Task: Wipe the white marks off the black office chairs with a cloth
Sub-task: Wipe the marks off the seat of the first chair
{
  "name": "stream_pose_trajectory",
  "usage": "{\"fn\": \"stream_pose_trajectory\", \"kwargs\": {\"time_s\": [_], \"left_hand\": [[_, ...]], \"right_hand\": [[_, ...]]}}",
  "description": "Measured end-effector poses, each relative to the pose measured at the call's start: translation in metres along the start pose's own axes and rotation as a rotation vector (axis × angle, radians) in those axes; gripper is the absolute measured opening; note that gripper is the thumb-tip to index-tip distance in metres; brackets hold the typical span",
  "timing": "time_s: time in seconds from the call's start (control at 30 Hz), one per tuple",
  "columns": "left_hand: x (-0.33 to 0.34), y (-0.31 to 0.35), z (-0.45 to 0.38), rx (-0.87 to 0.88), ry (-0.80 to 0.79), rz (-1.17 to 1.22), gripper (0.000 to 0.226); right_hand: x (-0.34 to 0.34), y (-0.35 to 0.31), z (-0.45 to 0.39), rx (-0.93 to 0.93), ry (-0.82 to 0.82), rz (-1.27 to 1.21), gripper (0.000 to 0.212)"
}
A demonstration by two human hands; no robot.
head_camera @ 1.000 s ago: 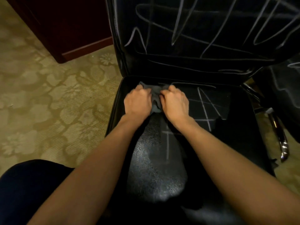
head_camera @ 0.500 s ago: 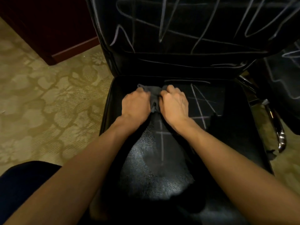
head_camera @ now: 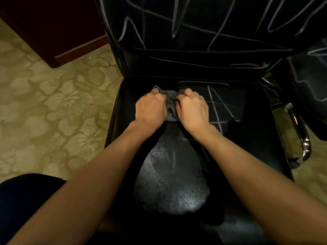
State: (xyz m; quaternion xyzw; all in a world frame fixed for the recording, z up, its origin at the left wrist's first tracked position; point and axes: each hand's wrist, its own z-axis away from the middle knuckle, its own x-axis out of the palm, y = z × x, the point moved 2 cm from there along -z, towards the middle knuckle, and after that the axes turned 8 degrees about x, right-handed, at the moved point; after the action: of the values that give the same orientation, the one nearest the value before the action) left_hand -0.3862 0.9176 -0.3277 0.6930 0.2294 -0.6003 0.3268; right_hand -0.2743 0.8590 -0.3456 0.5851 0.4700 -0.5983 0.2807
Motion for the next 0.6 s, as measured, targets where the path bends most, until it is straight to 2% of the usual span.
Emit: {"fn": "stream_pose_trajectory", "kwargs": {"time_s": [0.07,0.17,0.23,0.37,0.5,0.6], "left_hand": [[0.000,0.004,0.010,0.016,-0.032,0.005,0.027],[-0.003,0.002,0.064,0.095,0.022,0.103,0.028],[-0.003,0.006,0.109,0.126,0.041,0.136,0.034],[-0.001,0.021,0.173,0.125,-0.026,0.183,0.042],[0.001,0.020,0.149,0.072,0.034,0.191,0.032],[0.003,0.022,0.109,0.014,0.088,0.172,0.025]], "right_hand": [[-0.003,-0.002,0.013,0.001,-0.013,0.006,0.017],[-0.011,0.003,0.069,-0.017,0.017,-0.090,0.011],[-0.015,0.005,0.111,-0.065,0.035,-0.151,0.014],[-0.019,0.001,0.167,-0.093,0.037,-0.180,0.025],[-0.017,0.005,0.148,-0.106,0.065,-0.176,0.014],[-0.012,0.008,0.108,-0.049,0.062,-0.156,0.010]]}}
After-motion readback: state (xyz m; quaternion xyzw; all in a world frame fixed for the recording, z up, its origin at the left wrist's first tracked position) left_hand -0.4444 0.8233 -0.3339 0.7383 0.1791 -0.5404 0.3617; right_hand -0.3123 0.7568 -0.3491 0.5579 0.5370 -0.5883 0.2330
